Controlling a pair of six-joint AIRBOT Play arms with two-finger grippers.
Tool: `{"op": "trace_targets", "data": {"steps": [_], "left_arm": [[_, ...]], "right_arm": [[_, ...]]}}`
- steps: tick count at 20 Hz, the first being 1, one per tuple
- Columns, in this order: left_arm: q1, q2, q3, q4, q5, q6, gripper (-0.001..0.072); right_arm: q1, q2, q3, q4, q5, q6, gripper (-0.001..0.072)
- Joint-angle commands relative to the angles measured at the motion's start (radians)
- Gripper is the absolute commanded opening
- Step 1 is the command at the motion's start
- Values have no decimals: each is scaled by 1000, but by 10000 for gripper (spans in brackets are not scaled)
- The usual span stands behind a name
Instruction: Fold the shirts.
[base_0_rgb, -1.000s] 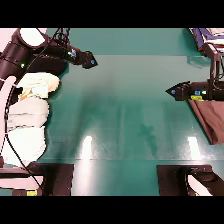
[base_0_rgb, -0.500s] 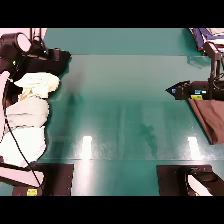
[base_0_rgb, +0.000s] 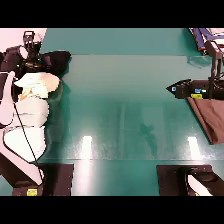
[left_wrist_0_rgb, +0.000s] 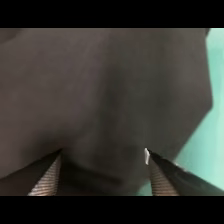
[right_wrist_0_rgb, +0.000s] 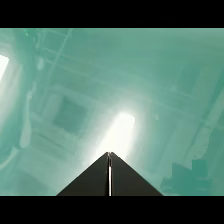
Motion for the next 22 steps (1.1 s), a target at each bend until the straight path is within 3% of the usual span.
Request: {"op": "trace_targets", "data": {"steps": [1,3,4,5,6,11,19,22], "left_arm": [[10,-86,45,-23,-9,3,623],[10,-95,45,-23,3,2,620],[10,-93,49,-29,8,2,475],[10,-91,58,-43,3,2,149],[10,-88,72,-44,-7,2,30],[10,-34,219,-144,-211,-10,24],[-158,521,216,-164,-285,3,25],[-287,661,216,-164,-423,0,25]], "right_arm": [[1,-1,1,0,-11,0,18],[1,-1,1,0,-20,0,18],[1,-1,1,0,-23,0,17],[1,-1,1,0,-29,0,18],[1,-1,1,-1,-35,0,18],[-12,0,8,-2,-125,0,18],[-200,0,282,-1,-166,-1,17],[-245,0,361,0,-152,-1,18]]}}
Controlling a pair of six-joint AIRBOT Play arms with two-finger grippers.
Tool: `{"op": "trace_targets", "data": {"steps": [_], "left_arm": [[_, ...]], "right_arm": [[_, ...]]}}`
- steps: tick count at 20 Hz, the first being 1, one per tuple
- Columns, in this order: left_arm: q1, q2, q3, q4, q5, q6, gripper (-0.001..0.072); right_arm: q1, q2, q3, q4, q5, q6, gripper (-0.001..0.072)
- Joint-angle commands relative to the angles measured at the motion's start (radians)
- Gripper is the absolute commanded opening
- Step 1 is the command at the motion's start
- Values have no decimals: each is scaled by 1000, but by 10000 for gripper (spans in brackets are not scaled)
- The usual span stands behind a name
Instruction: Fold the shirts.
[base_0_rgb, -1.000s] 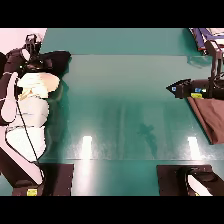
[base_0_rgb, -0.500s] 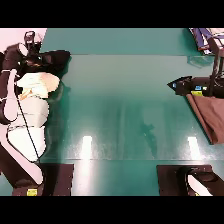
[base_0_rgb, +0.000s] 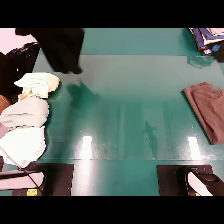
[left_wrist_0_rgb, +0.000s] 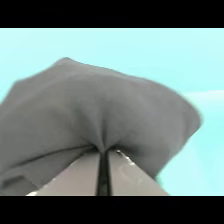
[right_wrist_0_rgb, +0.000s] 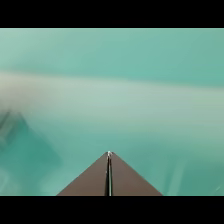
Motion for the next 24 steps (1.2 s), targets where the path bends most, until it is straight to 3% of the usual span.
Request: {"op": "trace_targets", "data": {"steps": [1,3,5,10,11,12,13,16,18,21,24], "left_arm": [[-147,163,-6,-2,-172,-3,25],[-246,172,-49,-1,-282,-21,25],[-356,171,-158,-2,-306,-57,25],[-633,167,-598,-17,-57,-122,28],[-668,167,-679,-21,-20,-141,82],[-692,167,-753,-21,14,-166,425],[-694,167,-800,-20,25,-184,645],[-602,168,-795,83,-18,-179,643],[-476,167,-777,69,2,-161,643],[-315,106,-779,-112,-3,-80,643],[-252,-48,-779,-322,-16,9,643]], "right_arm": [[-55,1,95,1,13,0,18],[-56,1,106,1,19,0,17],[-56,1,106,1,42,0,17],[-56,1,106,0,114,0,17],[-56,1,106,0,123,0,17],[-56,1,106,0,127,0,18],[-56,1,106,0,125,0,17],[-56,1,106,1,126,0,18],[-56,1,106,1,127,0,17],[-56,0,106,1,139,0,18],[-56,0,106,1,144,0,18]]}}
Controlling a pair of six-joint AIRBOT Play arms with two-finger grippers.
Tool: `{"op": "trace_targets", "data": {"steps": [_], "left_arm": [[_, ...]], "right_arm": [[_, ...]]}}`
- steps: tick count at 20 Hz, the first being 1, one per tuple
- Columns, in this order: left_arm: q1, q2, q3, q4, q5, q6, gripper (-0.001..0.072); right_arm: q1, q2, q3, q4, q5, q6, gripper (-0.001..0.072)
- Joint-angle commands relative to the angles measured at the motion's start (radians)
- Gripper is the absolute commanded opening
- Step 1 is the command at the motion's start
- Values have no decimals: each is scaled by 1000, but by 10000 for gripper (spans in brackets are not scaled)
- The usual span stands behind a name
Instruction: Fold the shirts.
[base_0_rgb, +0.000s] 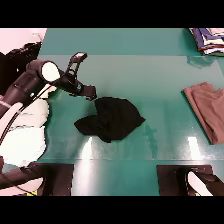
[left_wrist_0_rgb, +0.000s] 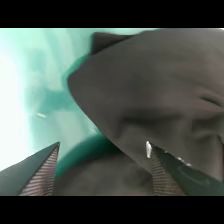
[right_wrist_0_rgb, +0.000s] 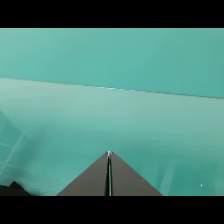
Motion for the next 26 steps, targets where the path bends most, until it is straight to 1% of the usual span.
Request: {"op": "trace_targets", "data": {"steps": [1,2,4,6,7,8,9,10,13,14,16,18,19,20,21,23,25,26], "left_arm": [[83,-159,-3,-241,-8,92,643],[82,-209,-3,-279,-7,107,642],[82,-298,-3,-383,9,108,642],[82,-337,-3,-434,66,107,641],[82,-338,-3,-438,103,106,550],[83,-338,8,-437,121,106,311],[84,-337,22,-436,135,107,107],[90,-337,51,-429,132,113,26],[143,-337,214,-389,34,129,26],[163,-337,278,-352,-9,129,26],[190,-337,400,-257,-78,129,26],[196,-337,488,-149,-122,128,26],[196,-337,518,-103,-137,128,26],[196,-337,538,-86,-147,128,26],[196,-337,546,-85,-152,128,26],[196,-337,544,-84,-168,129,26],[196,-337,544,-84,-183,130,26],[196,-337,544,-83,-190,133,26]], "right_arm": [[0,0,1,1,13,1,17],[0,0,1,0,16,1,17],[0,0,1,1,17,1,18],[0,0,1,1,25,1,18],[0,0,1,0,43,1,18],[0,0,0,-1,73,1,17],[0,-5,0,0,110,1,17],[0,-13,0,0,157,1,18],[1,-66,-24,1,325,3,18],[10,-80,-66,-1,343,9,18],[45,-101,-203,0,318,18,18],[119,-138,-366,11,228,47,21],[174,-169,-447,40,177,48,125],[230,-211,-508,86,123,48,410],[294,-266,-552,141,63,45,546],[416,-388,-581,226,-77,38,547],[507,-511,-532,273,-192,27,546],[536,-568,-491,291,-220,26,546]]}}
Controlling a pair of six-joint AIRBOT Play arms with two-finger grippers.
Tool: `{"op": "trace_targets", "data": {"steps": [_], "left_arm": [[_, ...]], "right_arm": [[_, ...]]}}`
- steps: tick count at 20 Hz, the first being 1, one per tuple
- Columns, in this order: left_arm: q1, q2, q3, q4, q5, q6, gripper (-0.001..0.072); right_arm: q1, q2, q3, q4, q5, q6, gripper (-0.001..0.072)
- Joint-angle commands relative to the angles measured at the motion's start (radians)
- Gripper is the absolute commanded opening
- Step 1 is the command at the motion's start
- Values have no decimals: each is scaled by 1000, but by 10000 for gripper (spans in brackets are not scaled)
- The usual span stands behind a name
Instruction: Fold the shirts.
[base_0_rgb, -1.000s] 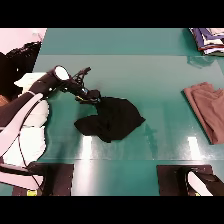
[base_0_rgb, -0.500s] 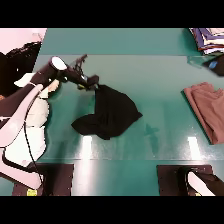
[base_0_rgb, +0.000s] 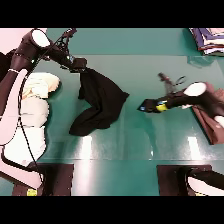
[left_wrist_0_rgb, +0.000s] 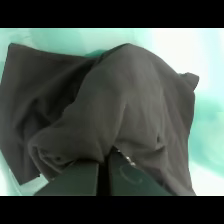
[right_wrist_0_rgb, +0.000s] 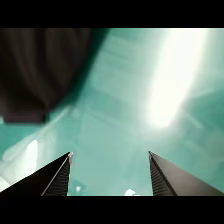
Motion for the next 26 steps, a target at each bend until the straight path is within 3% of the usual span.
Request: {"op": "trace_targets", "data": {"steps": [1,3,5,9,10,11,12,14,18,21,26], "left_arm": [[2,0,16,27,-36,4,26],[2,0,16,27,-35,3,26],[2,0,16,27,-34,4,26],[2,0,16,29,-34,4,27],[2,0,16,29,-34,4,26],[2,0,16,29,-34,4,26],[2,0,17,30,-36,4,26],[2,22,24,84,-41,1,25],[2,224,76,266,-16,-5,26],[2,414,117,243,-2,-5,26],[-36,658,121,68,29,-5,25]], "right_arm": [[142,-208,67,103,-181,-8,546],[161,-306,164,121,-188,-8,533],[166,-382,248,124,-184,-8,441],[166,-490,394,123,-156,-8,428],[166,-512,431,123,-145,-8,318],[166,-525,460,119,-138,-9,114],[164,-530,485,107,-137,-12,16],[141,-509,538,32,-99,-10,15],[20,-325,708,-257,134,24,15],[-71,-147,851,-336,251,26,15],[-127,59,1051,-343,259,26,15]]}}
